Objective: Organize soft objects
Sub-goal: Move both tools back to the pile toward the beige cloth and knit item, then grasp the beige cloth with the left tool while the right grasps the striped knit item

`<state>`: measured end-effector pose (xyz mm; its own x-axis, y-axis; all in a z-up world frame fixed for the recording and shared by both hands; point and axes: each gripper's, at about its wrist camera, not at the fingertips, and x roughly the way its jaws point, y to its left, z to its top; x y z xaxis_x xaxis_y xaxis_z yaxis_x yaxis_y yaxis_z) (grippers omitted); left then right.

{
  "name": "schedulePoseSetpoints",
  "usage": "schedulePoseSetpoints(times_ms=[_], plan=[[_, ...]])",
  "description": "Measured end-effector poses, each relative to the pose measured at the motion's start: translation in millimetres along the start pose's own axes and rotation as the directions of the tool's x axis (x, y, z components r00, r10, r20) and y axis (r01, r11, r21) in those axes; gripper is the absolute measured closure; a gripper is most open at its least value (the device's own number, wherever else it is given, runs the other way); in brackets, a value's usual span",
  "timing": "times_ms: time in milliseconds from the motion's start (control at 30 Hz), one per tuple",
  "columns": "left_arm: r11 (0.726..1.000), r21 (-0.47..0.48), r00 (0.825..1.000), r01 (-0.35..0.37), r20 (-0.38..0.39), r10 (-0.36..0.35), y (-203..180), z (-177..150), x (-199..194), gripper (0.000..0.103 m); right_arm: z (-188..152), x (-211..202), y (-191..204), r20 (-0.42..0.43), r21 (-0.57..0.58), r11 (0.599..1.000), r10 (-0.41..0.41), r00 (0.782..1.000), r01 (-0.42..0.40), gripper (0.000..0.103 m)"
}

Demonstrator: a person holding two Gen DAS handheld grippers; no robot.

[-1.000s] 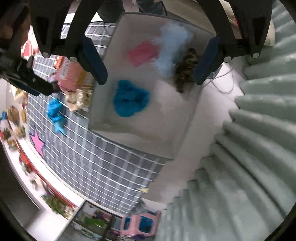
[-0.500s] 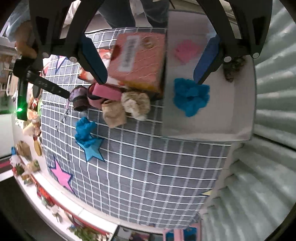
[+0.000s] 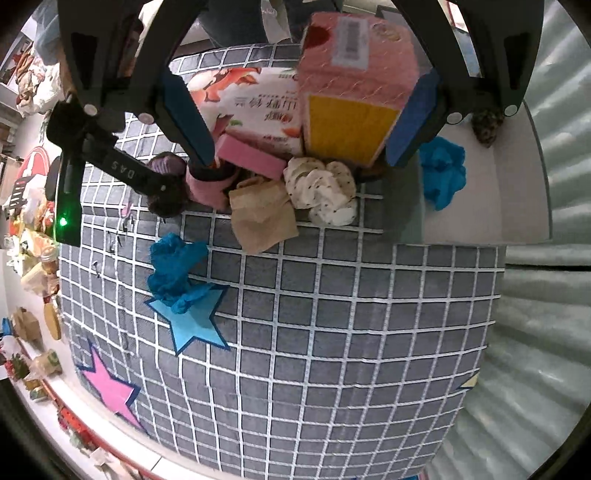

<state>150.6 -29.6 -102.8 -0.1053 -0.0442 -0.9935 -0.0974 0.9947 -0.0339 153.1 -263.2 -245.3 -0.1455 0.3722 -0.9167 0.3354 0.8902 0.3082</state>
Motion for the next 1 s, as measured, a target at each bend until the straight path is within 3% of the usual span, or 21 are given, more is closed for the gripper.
schedulePoseSetpoints(times_ms=[67,267,400,567,733,867,1000], plan=[[1.0,0.005,1.0,-0.014,-0.013,0.014,-6.8,4.1,7.3,0.008,0.2,2.0,-4.1,-0.005,0.018,1.0,0.012,1.0,-0.012,0.002],[0.999,0.027,0.996,-0.044,-0.076,0.046,-28.9,19.1,37.7,0.008,1.8,0.7,-23.8,-0.042,0.065,0.993,0.101,0.994,-0.098,0.031],[0.998,0.032,0.989,-0.054,-0.135,0.057,-43.2,34.1,66.9,0.008,3.0,-8.0,-30.4,-0.054,0.034,0.992,0.124,0.991,-0.123,0.039],[0.994,0.073,0.979,-0.086,-0.181,0.098,-55.9,48.0,100.8,0.008,0.5,-26.3,-55.6,-0.041,0.01,0.993,0.122,0.992,-0.122,0.039],[0.982,0.114,0.957,-0.147,-0.236,0.171,-60.5,50.7,132.2,0.008,-1.0,-41.6,-77.9,-0.001,-0.022,0.996,0.085,0.996,-0.085,0.039],[0.979,0.122,0.941,-0.165,-0.277,0.193,-59.2,47.8,147.3,0.008,-2.3,-57.1,-86.7,0.05,-0.089,0.996,0.001,0.999,0.003,0.039],[0.971,0.154,0.936,-0.182,-0.277,0.219,-67.3,45.0,157.9,0.013,-7.9,-52.4,-89.9,0.053,-0.114,0.993,-0.019,0.998,0.025,0.031]])
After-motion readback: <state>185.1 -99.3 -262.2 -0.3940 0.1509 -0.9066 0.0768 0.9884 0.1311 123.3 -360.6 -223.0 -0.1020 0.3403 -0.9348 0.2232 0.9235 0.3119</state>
